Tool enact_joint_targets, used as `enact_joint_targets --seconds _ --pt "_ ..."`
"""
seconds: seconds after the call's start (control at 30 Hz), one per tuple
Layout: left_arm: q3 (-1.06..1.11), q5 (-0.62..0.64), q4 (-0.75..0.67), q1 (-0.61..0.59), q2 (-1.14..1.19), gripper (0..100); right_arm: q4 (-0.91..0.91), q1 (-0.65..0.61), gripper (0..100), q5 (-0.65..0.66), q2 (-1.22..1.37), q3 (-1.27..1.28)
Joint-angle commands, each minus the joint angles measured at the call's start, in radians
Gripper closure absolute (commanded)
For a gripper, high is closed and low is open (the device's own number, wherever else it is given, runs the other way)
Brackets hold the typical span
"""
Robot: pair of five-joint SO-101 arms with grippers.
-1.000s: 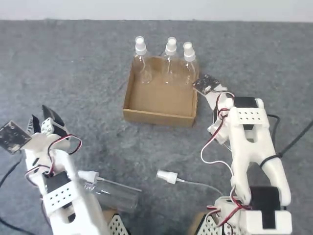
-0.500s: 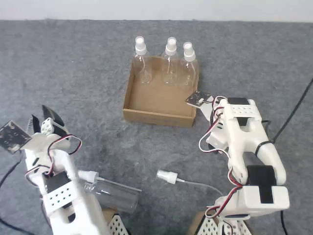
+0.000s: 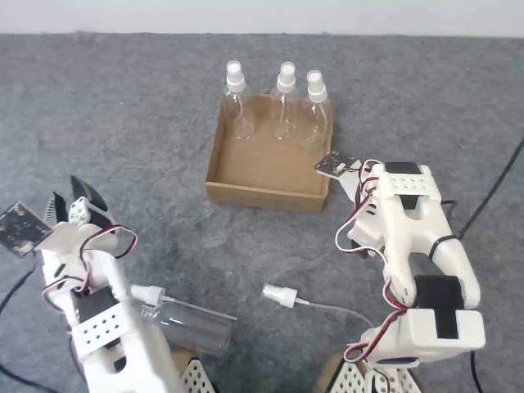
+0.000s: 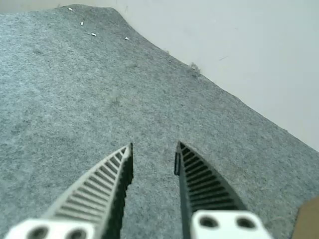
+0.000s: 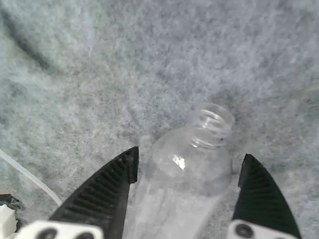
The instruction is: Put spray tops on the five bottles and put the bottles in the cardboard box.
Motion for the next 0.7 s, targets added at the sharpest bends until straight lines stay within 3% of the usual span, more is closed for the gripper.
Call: enact_joint_targets --seconds 0.0,0.1,0.27,0.67 --pt "-0.031 -0.008 -0.032 0.005 -0.021 87 0.01 0.01 83.8 -0.014 -0.015 -0.06" --pt "-0.031 -0.008 -0.032 0.005 -0.021 87 0.012 0.008 89.6 -0.014 -0.015 -0.06" --pt "-0.031 -0.008 -0.032 0.005 -0.021 87 0.022 0.01 90.0 -0.02 -0.015 -0.06" --pt "-0.031 -0.008 -0.032 0.005 -0.021 87 0.234 0.002 94.5 -0.021 -0.125 -0.135"
